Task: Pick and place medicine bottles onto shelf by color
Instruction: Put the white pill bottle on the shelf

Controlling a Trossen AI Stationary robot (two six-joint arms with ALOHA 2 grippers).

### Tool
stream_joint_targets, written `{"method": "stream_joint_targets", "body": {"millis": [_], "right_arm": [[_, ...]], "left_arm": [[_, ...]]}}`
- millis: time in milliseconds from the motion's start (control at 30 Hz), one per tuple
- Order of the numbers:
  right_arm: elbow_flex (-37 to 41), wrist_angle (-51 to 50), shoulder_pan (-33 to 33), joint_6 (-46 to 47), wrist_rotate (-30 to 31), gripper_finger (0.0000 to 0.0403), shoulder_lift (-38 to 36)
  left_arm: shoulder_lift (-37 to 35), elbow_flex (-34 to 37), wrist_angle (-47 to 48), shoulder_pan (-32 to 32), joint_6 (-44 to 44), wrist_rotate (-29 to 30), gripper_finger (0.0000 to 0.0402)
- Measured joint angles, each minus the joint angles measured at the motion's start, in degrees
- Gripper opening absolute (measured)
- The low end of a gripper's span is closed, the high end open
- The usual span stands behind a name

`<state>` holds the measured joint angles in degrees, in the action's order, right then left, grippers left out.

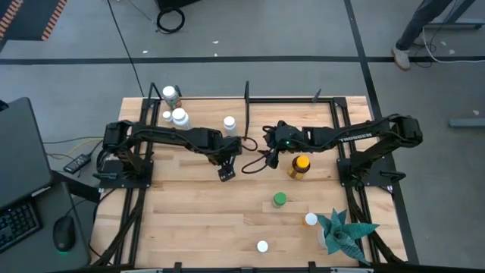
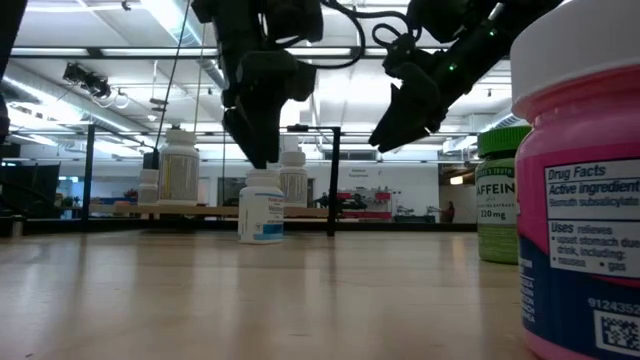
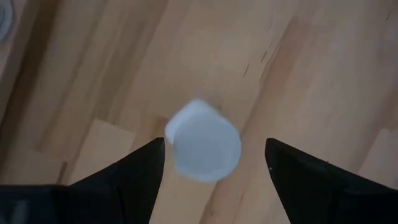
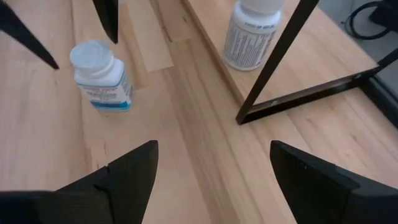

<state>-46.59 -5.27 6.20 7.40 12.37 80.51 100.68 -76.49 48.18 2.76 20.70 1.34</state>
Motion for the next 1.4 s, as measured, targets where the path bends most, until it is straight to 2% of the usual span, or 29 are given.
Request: {"method": "stream_joint_targets", "body": {"millis": [533, 867, 1000, 1267, 1400], "right_arm": [[0.0, -0.8, 0.0, 0.1, -0.2, 0.0316, 0.0], [0.0, -1.3, 0.0, 0.3, -0.2, 0.0316, 0.0], [0.0, -1.4, 0.0, 0.4, -0.2, 0.0316, 0.0], [0.0, -1.4, 0.0, 0.4, -0.2, 0.0316, 0.0], [0.0, -1.7, 0.0, 0.4, -0.2, 0.0316, 0.0]], "left_arm": [[4.8, 0.0, 0.6, 0.4, 0.0, -0.2, 0.0284], [5.2, 0.0, 0.3, 0.6, 0.0, -0.2, 0.0279], [5.2, 0.0, -0.1, 1.0, 1.0, -0.2, 0.0259], [5.1, 0.0, -0.3, 2.1, 1.2, 0.0, 0.018], [5.1, 0.0, -0.5, 2.1, 1.2, 0.2, 0.0172]]}}
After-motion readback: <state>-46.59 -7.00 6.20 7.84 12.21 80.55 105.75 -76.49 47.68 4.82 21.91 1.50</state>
